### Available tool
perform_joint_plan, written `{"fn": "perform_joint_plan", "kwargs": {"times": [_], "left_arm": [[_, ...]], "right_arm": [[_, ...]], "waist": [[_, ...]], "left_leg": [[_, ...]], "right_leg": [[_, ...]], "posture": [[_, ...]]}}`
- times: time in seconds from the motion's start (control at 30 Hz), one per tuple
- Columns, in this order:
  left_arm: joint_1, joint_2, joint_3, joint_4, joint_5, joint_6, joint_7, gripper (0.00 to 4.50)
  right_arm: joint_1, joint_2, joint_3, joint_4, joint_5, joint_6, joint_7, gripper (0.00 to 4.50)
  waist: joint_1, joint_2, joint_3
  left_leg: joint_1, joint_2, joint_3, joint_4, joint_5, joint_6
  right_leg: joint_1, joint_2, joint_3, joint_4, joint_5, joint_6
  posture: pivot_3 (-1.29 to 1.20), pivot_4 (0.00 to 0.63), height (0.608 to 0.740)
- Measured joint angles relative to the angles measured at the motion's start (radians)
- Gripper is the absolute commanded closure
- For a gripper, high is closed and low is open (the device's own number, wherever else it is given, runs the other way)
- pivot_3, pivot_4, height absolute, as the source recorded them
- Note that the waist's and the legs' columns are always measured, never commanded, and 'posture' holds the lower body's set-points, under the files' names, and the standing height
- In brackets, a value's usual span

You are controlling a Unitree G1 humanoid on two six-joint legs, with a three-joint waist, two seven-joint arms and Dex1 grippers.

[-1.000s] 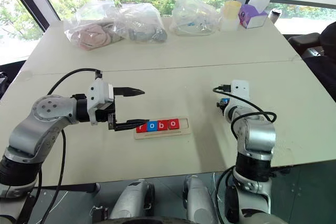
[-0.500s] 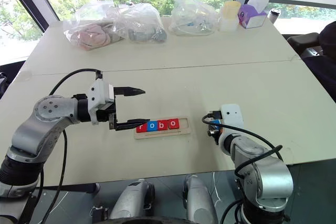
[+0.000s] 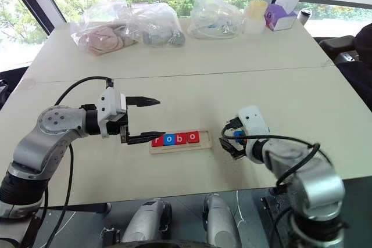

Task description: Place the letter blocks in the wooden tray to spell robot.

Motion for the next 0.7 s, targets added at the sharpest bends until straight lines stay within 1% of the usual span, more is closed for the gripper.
{"fn": "perform_joint_plan", "kwargs": {"times": [0.03,0.1,0.17,0.23,0.37,0.43,0.57,0.7], "left_arm": [[0.000,0.000,0.000,0.001,0.000,0.000,0.000,0.00],[-0.001,-0.001,0.000,0.008,0.001,0.000,-0.001,0.00],[-0.002,-0.004,-0.001,0.009,0.001,-0.001,0.000,0.00],[-0.003,-0.007,-0.001,0.009,0.001,-0.001,0.000,0.00],[-0.013,-0.019,-0.004,0.011,0.006,-0.004,0.006,0.00],[-0.020,-0.021,-0.003,0.012,0.009,-0.006,0.009,0.00],[-0.024,-0.022,-0.004,0.015,0.013,-0.015,0.011,0.00],[-0.023,-0.021,-0.004,0.015,0.018,-0.017,0.014,0.00]], "right_arm": [[-0.003,-0.100,0.021,0.036,0.010,-0.086,0.078,0.04],[-0.004,-0.237,0.045,0.117,0.000,-0.270,0.212,0.04],[0.008,-0.334,0.099,0.223,-0.058,-0.512,0.343,0.04],[0.031,-0.391,0.153,0.336,-0.124,-0.768,0.474,0.04],[0.020,-0.394,0.283,0.533,-0.237,-1.126,0.644,0.04],[-0.010,-0.372,0.321,0.626,-0.291,-1.223,0.670,0.04],[-0.090,-0.292,0.350,0.793,-0.347,-1.353,0.694,0.04],[-0.115,-0.275,0.360,0.873,-0.369,-1.421,0.728,0.04]], "waist": [[0.003,0.000,0.000],[0.004,-0.001,0.000],[0.002,-0.002,0.001],[0.002,-0.002,0.001],[0.001,-0.002,0.001],[0.000,-0.002,0.001],[0.001,-0.002,0.001],[0.013,-0.002,0.001]], "left_leg": [[0.000,-0.001,0.000,0.000,0.000,0.000],[-0.001,-0.001,0.001,0.000,0.000,0.000],[-0.001,-0.002,0.002,0.000,0.000,0.000],[-0.001,-0.002,0.002,0.000,0.000,0.000],[-0.001,-0.001,0.003,0.000,0.000,0.000],[-0.001,-0.001,0.003,0.001,0.000,0.000],[0.000,-0.001,0.003,0.001,0.000,0.000],[0.000,-0.001,0.003,0.001,0.000,0.000]], "right_leg": [[0.000,0.000,0.000,0.000,-0.001,0.001],[0.001,0.001,-0.001,-0.001,-0.001,0.001],[0.001,0.001,-0.001,-0.002,-0.001,0.001],[0.001,0.001,-0.001,-0.002,-0.001,0.001],[0.001,0.001,-0.001,-0.001,-0.001,0.002],[0.001,0.001,-0.001,-0.001,-0.001,0.002],[0.001,0.001,-0.001,0.000,0.000,0.001],[0.001,0.001,-0.001,0.001,0.000,0.002]], "posture": [[0.00,0.150,0.740],[0.00,0.150,0.740],[0.00,0.150,0.740],[0.00,0.150,0.740],[0.00,0.150,0.740],[0.00,0.150,0.740],[0.00,0.150,0.740],[0.00,0.150,0.740]]}}
